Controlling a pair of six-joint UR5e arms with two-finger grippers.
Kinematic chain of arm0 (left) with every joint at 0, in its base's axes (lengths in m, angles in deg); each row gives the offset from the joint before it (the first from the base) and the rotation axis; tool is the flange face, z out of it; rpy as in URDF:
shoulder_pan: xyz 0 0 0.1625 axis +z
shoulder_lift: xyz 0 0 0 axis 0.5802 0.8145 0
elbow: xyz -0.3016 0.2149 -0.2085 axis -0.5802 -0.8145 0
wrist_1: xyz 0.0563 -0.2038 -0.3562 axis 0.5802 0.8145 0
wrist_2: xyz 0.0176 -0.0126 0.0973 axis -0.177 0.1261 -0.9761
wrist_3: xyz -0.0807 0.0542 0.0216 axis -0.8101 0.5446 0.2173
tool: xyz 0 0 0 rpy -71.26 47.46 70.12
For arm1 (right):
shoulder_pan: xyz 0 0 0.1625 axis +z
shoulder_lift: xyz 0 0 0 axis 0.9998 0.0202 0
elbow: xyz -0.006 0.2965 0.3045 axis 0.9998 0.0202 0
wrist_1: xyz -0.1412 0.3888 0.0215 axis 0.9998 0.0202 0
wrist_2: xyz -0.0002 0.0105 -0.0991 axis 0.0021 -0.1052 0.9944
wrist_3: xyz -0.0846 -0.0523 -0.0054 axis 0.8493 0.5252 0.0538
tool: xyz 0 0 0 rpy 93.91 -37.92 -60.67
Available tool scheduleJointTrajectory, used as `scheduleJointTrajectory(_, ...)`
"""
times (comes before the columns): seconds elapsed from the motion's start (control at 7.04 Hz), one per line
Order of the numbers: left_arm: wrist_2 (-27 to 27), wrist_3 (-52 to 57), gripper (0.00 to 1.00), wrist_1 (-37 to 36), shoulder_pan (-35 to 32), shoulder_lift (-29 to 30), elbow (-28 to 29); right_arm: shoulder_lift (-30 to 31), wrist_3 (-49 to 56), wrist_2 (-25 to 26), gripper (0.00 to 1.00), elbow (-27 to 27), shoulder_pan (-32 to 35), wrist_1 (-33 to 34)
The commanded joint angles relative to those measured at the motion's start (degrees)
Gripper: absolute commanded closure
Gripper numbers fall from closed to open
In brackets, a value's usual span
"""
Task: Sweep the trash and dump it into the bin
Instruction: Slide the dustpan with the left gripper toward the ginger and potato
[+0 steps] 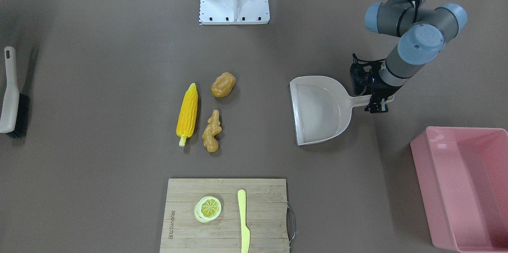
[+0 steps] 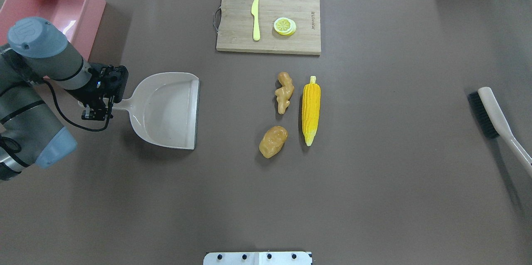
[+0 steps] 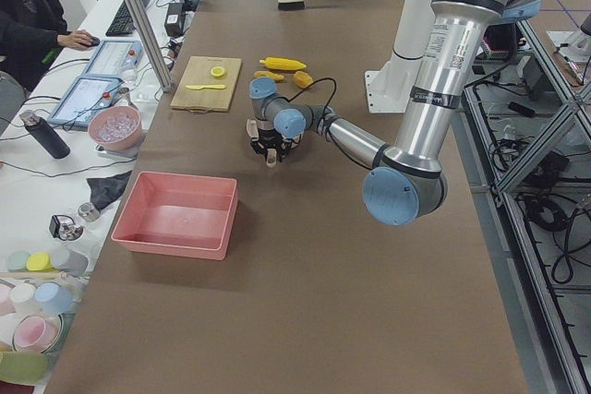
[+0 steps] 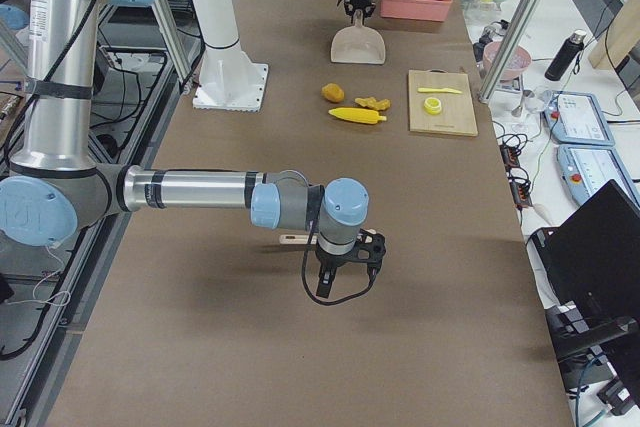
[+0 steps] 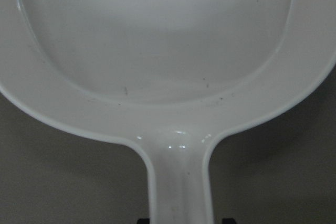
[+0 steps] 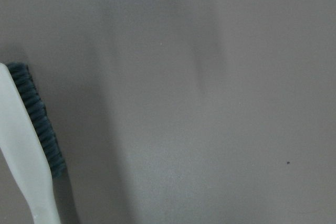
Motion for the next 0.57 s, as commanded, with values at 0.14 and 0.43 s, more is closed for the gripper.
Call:
scheduleJointTrajectory(0.14,-0.12,-0.23,0.71,-0.07,0.04,0.00,0.04,-0.26,0.01,0.00,0.00,0.37,0.00,-0.09)
scheduleJointTrajectory(0.43,-0.12,-0.31,1.00,-0.07,-0.57,0.00,-0.04,-0.35,-0.08,0.00,0.00,0.28,0.00,-0.09)
